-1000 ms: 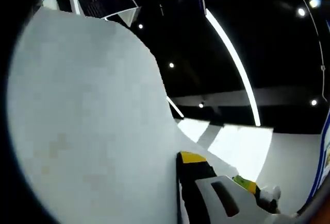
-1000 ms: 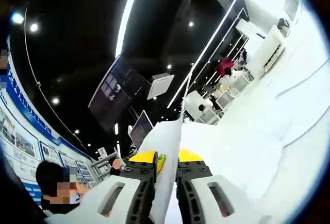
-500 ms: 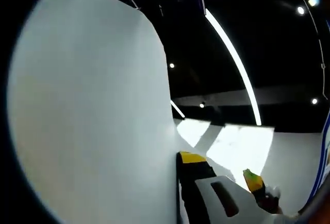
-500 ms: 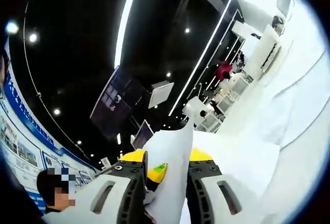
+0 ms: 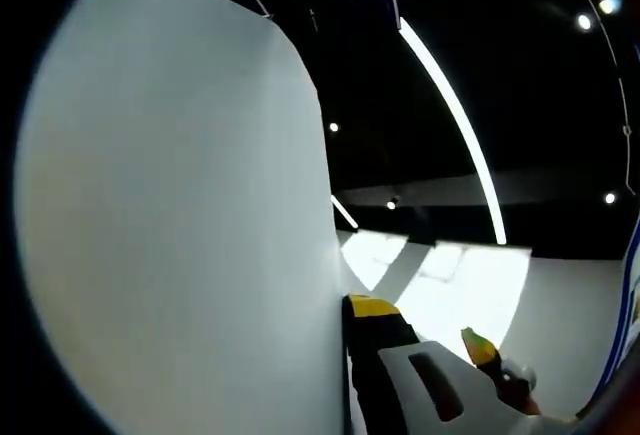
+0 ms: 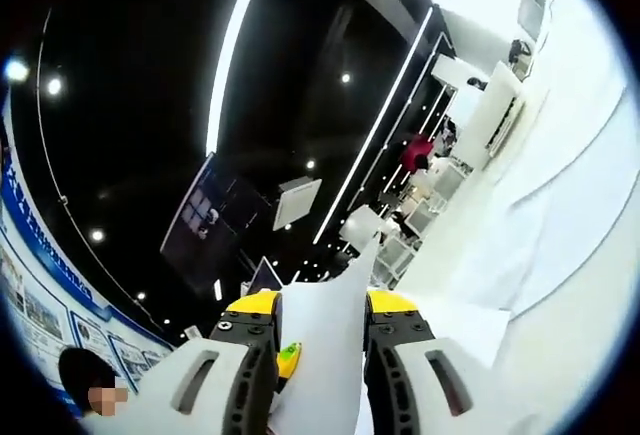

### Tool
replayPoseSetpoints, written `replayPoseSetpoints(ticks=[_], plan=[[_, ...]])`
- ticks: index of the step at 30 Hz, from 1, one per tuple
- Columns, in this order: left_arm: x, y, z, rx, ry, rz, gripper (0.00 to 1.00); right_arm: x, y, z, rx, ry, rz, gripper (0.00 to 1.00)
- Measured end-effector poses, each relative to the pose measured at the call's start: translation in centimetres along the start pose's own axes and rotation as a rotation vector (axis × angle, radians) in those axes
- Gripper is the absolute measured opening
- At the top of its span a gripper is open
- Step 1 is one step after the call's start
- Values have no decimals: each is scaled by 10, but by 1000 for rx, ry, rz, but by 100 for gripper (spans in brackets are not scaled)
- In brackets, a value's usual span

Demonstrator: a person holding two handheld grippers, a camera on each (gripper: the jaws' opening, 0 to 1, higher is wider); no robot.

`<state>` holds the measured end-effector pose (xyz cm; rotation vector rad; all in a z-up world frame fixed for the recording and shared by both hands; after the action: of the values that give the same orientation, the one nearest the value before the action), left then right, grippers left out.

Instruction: Organize the stack of printing papers by aligning and flattening the scattered papers on the table

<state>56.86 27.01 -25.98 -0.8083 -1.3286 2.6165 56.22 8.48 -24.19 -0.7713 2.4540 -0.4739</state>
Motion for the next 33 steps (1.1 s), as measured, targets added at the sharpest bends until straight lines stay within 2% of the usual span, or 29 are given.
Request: replayPoseSetpoints(ticks=[6,12,16,20,28,33], plan=[[0,0,0,5,1,1,6,0,-3,0,7,5,6,29],[0,0,0,10,2,0,6,0,-15,1,34,15,36,32],[0,0,0,11,2,0,6,0,-19,-5,72,1,40,37],[0,0,-1,11,1,-1,6,-1,-20,-6,100,-1,39,45],[0,1,0,8,-2,-3,6,0,-18,7,84,49,12,68],[0,0,0,9,-2,-1,6,3,-16,3,111,43,-13,79]])
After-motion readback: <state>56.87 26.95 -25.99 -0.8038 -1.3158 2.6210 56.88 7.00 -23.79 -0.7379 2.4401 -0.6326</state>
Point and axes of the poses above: the point that each gripper's makers call its tool centre point, and the gripper's own axes: x roughly backward along the fingers, z roughly to its right, y roughly out of its underside, the point moved 4 cm from there along x, roughly backward along the fingers, and after that the axes turned 12 degrees about -x, right-handed, at the moved point
